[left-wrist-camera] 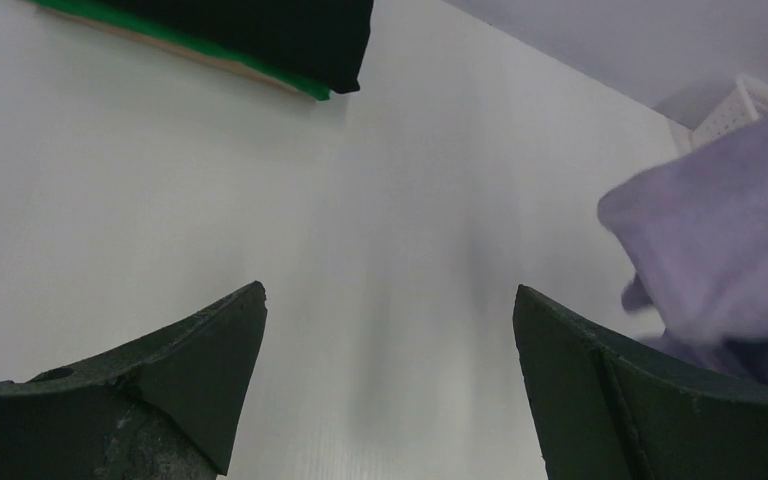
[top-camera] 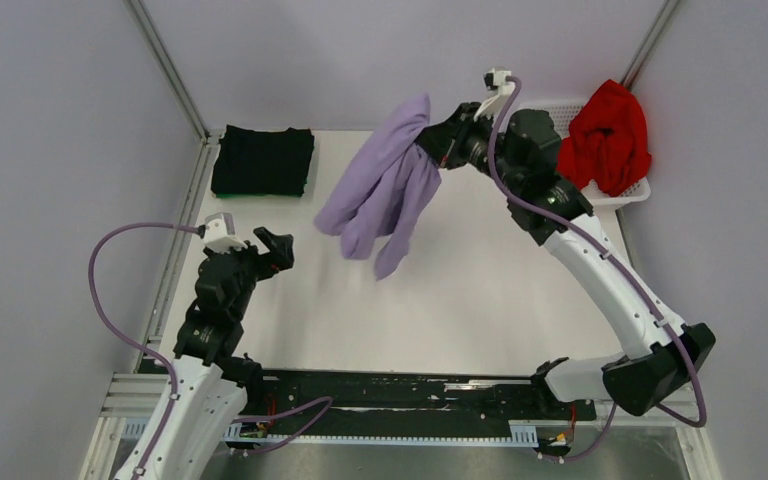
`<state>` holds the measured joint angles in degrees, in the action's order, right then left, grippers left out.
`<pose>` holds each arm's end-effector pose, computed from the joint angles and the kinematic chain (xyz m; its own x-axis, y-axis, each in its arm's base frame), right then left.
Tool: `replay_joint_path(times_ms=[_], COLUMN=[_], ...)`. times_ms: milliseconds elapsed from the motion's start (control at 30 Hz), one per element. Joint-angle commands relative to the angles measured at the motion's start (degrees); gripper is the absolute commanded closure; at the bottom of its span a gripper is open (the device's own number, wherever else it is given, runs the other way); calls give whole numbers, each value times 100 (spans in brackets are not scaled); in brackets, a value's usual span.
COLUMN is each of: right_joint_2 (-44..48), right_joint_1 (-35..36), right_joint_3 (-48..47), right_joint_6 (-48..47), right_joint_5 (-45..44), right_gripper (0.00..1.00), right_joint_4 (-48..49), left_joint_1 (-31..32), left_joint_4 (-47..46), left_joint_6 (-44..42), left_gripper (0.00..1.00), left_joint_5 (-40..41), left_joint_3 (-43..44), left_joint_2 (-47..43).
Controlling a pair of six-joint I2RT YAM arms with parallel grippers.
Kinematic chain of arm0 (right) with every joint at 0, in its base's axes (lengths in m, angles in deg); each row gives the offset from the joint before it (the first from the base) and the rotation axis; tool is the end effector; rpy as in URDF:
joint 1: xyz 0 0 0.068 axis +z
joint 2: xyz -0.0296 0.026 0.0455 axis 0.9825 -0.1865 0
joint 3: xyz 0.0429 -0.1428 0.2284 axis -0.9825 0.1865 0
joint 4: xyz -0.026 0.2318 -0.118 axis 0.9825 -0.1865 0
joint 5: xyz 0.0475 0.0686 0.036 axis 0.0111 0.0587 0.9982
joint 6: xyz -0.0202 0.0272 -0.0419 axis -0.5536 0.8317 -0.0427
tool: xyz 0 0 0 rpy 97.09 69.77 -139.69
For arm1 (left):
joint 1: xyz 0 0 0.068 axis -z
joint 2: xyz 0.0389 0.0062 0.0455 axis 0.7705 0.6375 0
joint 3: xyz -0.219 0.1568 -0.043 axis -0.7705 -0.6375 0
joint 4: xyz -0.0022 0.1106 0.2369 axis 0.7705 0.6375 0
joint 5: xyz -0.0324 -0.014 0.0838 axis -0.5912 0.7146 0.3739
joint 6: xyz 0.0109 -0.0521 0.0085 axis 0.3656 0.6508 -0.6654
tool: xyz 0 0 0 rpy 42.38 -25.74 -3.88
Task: Fold and stack the t-shirts
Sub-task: Move the tshirt to the center of the board, then flatten out the tshirt
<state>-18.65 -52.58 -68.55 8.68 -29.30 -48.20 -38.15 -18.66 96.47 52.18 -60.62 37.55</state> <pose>0.2727 0.1474 0.4635 -0.3196 0.3195 -0.8921 -0.5842 0.6747 0.4510 0.1391 -0.0251 0.2685 -0.2059 -0.4747 -0.8557 -0.0342 0.8774 -0.4785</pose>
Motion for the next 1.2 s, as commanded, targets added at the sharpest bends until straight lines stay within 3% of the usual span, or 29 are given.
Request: replay_joint_path(times_ms=[0, 67, 167, 267, 300, 333, 367, 400, 567, 800, 1000, 1167], right_joint_2=[527, 552, 431, 75, -160, -387, -622, -841, -1176, -185, 359, -181], right_joint_1=[578, 627, 609, 303, 73, -227, -503, -778, -1259, -781, 1058, 2634], right_joint_3=[489, 797, 1395, 1809, 1922, 2013, 2059, 2048, 1824, 2561, 3248, 3183], right_joint_6=[414, 643, 942, 1222, 1290, 1333, 1357, 1433, 1358, 1169, 1063, 1507], right_joint_5=[-1115, -1336, -2376, -3176, -3074, -2836, -2582, -2452, -2528, -2600, -2477, -2411], right_gripper=[100, 100, 100, 91, 85, 71, 47, 32, 1, 0, 0, 0], right_joint_4=[582, 504, 282, -314, -474, -627, -785, -978, -1776, -1754, -1764, -1927], left_joint_1=[-21, -21, -21, -21, -21, -21, -21, -21, -21, -19, -21, -21], left_joint_4=[345, 392, 509, 672, 690, 707, 707, 714, 749, 456, 89, -84], left_joint_6=[258, 243, 278, 388, 422, 440, 476, 498, 545, 568, 556, 530], left_gripper=[0, 0, 0, 0, 0, 0, 0, 0, 0, 0, 0, 0], left_joint_5=[254, 95, 75, 248, 288, 296, 309, 306, 115, -157, -367, -457], left_joint_3=[294, 290, 274, 297, 312, 316, 330, 343, 493, 485, 444, 419], left_joint_2=[-81, -188, -321, -278, -255, -181, -136, -35, 389, 946, 1375, 1643])
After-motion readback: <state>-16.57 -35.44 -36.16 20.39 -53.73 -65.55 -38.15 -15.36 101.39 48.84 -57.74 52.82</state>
